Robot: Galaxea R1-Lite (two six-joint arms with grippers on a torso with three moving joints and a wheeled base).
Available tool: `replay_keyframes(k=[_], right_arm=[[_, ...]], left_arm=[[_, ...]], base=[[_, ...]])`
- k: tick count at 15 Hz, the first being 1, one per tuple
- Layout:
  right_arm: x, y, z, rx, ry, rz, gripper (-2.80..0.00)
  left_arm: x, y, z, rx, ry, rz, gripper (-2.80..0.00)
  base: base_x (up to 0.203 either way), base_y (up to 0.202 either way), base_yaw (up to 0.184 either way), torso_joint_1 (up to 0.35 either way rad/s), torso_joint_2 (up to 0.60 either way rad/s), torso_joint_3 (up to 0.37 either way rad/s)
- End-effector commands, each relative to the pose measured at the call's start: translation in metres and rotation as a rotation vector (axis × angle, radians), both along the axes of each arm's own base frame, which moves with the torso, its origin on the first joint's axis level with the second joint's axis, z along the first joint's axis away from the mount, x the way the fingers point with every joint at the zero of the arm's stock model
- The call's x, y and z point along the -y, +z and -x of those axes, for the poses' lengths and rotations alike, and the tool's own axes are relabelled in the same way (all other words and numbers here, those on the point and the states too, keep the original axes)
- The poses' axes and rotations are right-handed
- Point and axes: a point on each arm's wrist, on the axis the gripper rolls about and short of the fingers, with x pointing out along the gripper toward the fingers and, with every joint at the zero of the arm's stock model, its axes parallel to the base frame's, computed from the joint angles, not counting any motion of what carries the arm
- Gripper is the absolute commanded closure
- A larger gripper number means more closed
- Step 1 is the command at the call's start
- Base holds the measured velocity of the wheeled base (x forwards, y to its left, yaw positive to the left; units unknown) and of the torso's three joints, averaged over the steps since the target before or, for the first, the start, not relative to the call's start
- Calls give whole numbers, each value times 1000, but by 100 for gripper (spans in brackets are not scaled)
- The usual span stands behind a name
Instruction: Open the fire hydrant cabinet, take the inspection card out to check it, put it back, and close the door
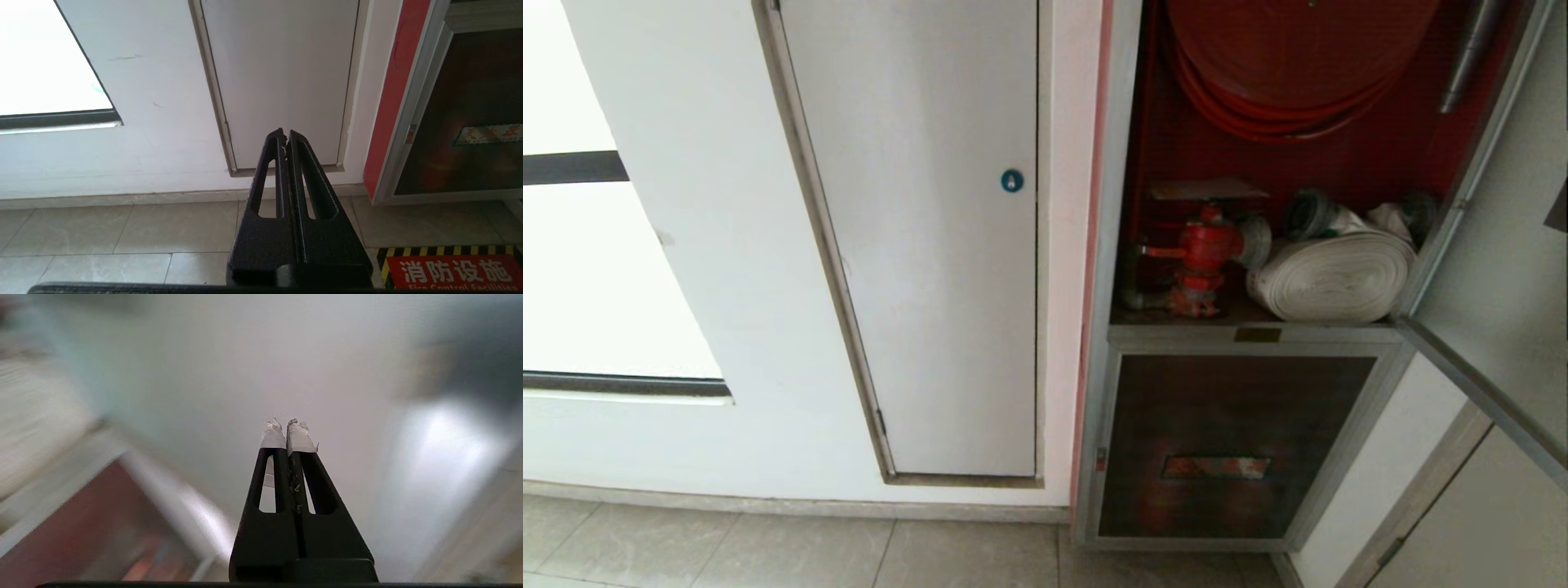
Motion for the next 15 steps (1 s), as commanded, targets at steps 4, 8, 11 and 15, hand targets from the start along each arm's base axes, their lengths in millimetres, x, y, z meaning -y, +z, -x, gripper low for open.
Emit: replay_keyframes(k=[4, 8, 11, 15], right_arm=[[-61, 7, -7, 59, 339, 42, 0], [-100, 0, 12, 92, 557, 60, 0], [-119, -5, 45, 137, 677, 129, 0], [-128, -13, 98, 167, 770, 222, 0]], left_arm=[[0, 0, 0, 0, 0, -1, 0], [0, 0, 0, 0, -1, -1, 0], [0, 0, 0, 0, 0, -1, 0], [0, 0, 0, 0, 0, -1, 0]], base=[[0, 0, 0, 0, 0, 0], [0, 0, 0, 0, 0, 0], [0, 0, 0, 0, 0, 0], [0, 0, 0, 0, 0, 0]])
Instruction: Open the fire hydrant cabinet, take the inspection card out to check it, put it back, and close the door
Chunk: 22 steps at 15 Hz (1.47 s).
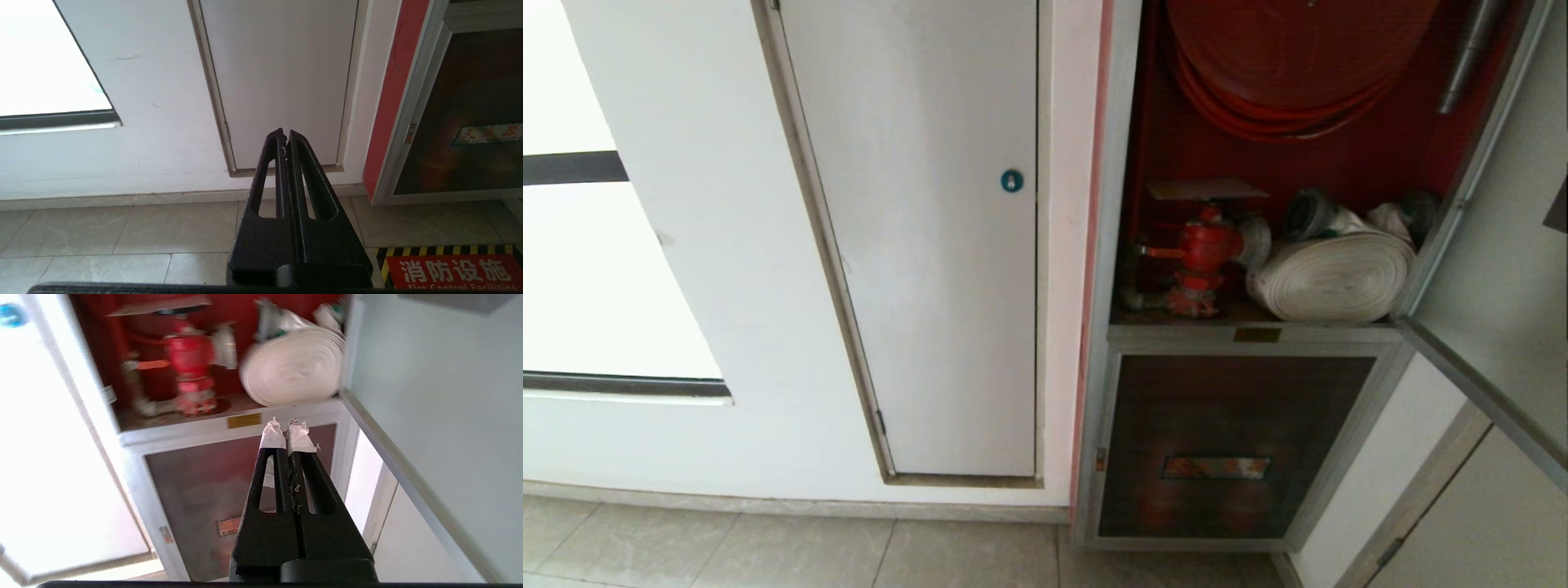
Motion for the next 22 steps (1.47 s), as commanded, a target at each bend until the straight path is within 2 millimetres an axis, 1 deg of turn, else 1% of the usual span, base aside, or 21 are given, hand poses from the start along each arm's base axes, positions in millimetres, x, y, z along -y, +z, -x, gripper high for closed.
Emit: replay_keyframes(k=[1, 4, 6, 8, 9, 11, 13, 15, 17, 20, 22], right_arm=[[-1, -3, 37, 91, 23, 14, 0], [-2, -21, 71, 93, 40, 48, 0], [-2, -36, 88, 84, 63, 71, 0], [-4, -60, 97, 56, 148, 89, 0], [-5, -74, 99, 37, 184, 95, 0], [-6, -99, 92, -34, 228, 94, 0], [-6, -113, 86, -58, 236, 90, 0], [-6, -121, 82, -58, 241, 91, 0], [-6, -123, 81, -59, 247, 81, 0], [-6, -129, 81, -119, 259, 55, 0], [-6, -128, 81, -113, 260, 44, 0]], left_arm=[[0, 0, 0, 0, 0, 0, 0], [0, 0, 0, 0, 0, 0, 0], [0, 0, 0, 0, 0, 0, 0], [0, 0, 0, 0, -1, 0, 0], [0, 0, 0, 0, 0, 0, 0], [0, 0, 0, 0, 0, 0, 0], [0, 0, 0, 0, 0, 0, 0], [0, 0, 0, 0, -2, 0, 0], [0, 0, 0, 0, 0, 0, 0], [0, 0, 0, 0, -1, 0, 0], [0, 0, 0, 0, 0, 0, 0]], base=[[0, 0, 0, 0, 0, 0], [0, 0, 0, 0, 0, 0], [0, 0, 0, 0, 0, 0], [0, 0, 0, 0, 0, 0], [0, 0, 0, 0, 0, 0], [0, 0, 0, 0, 0, 0], [0, 0, 0, 0, 0, 0], [0, 0, 0, 0, 0, 0], [0, 0, 0, 0, 0, 0], [0, 0, 0, 0, 0, 0], [0, 0, 0, 0, 0, 0]])
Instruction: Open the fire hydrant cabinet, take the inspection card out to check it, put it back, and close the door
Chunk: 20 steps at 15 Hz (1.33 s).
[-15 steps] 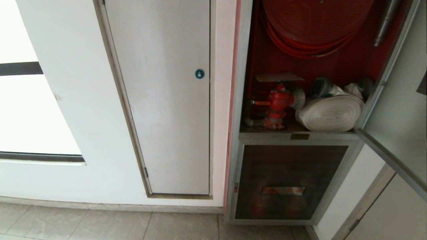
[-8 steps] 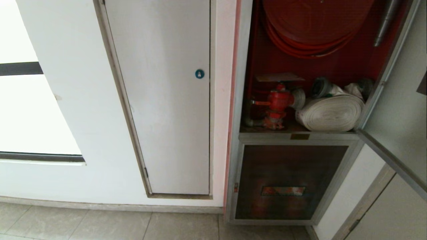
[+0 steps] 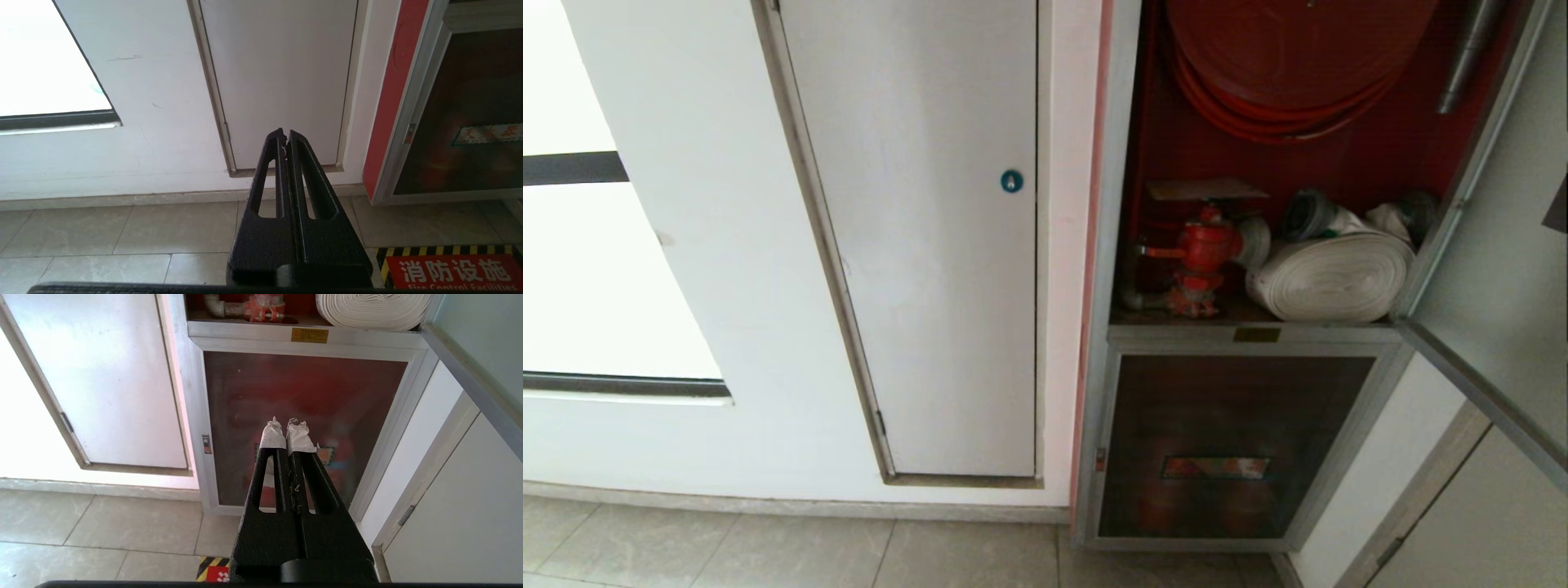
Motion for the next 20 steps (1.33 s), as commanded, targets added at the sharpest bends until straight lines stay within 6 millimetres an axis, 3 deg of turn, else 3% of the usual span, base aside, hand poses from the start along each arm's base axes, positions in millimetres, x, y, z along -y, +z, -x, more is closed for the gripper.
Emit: replay_keyframes(k=[1, 20], right_arm=[[0, -1, 0, -5, 1, 0, 0], [0, -1, 0, -3, 0, -35, 0]], left_arm=[[0, 0, 0, 0, 0, 0, 0], [0, 0, 0, 0, 0, -2, 0]], base=[[0, 0, 0, 0, 0, 0], [0, 0, 0, 0, 0, 0]])
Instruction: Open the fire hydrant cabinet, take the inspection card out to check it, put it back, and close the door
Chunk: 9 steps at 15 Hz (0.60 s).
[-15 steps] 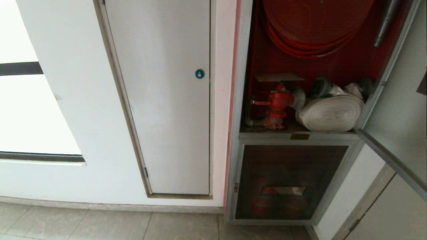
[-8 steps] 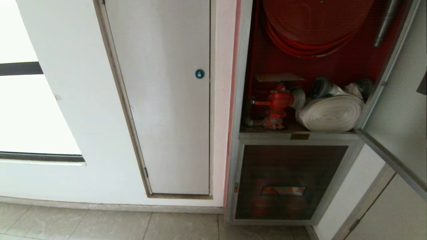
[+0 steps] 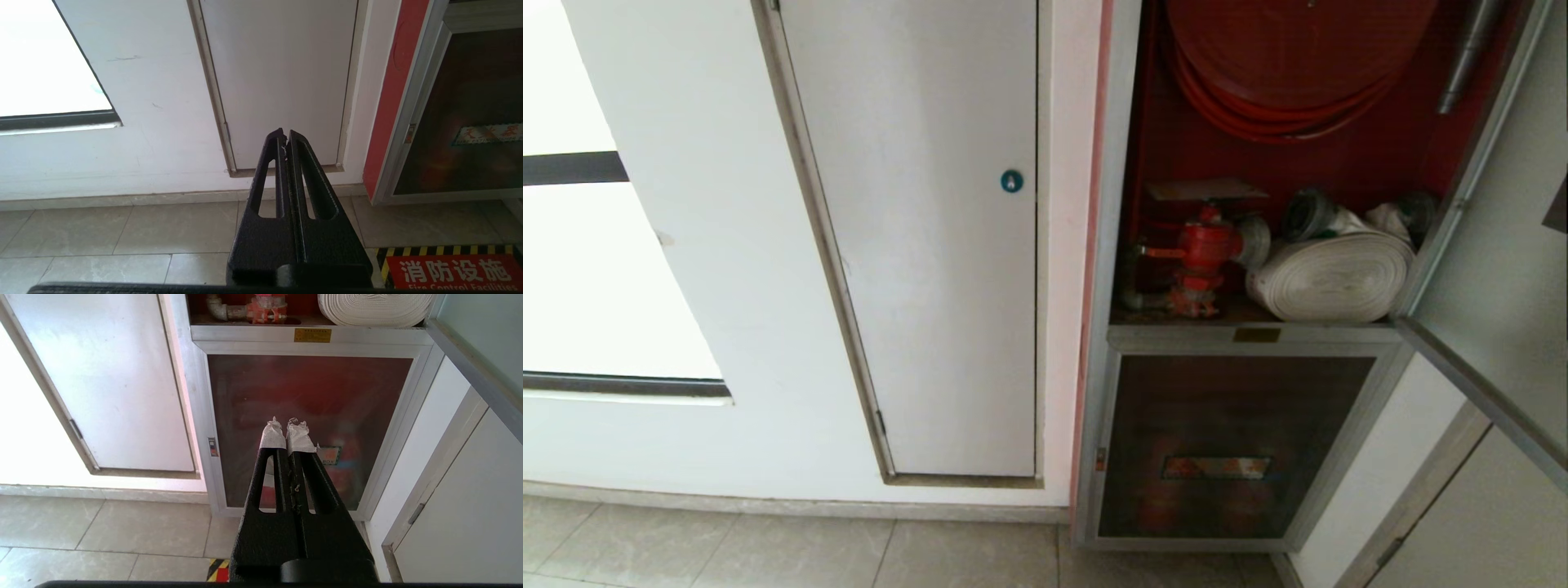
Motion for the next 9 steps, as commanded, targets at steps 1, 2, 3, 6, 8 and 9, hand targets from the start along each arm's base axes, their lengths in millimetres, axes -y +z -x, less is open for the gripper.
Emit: replay_keyframes(k=[1, 2, 3, 6, 8, 9], right_arm=[[0, -1, 0, -6, 1, 0, 0], [0, -1, 0, -6, 1, 0, 0], [0, -1, 0, -6, 0, 0, 0], [0, -1, 0, -5, 1, 0, 0], [0, -1, 0, -6, 1, 0, 0], [0, -1, 0, -6, 0, 0, 0]], left_arm=[[0, 0, 0, 0, -1, -1, 0], [0, 0, 0, 0, -1, -1, 0], [0, 0, 0, 0, -1, -1, 0], [0, 0, 0, 0, 0, 4, 0], [0, 0, 0, 0, 0, 2, 0], [0, 0, 0, 0, 0, 2, 0]], base=[[0, 0, 0, 0, 0, 0], [0, 0, 0, 0, 0, 0], [0, 0, 0, 0, 0, 0], [0, 0, 0, 0, 0, 0], [136, 0, 0, -7, 0, 5], [192, 0, 0, 17, 2, -3]])
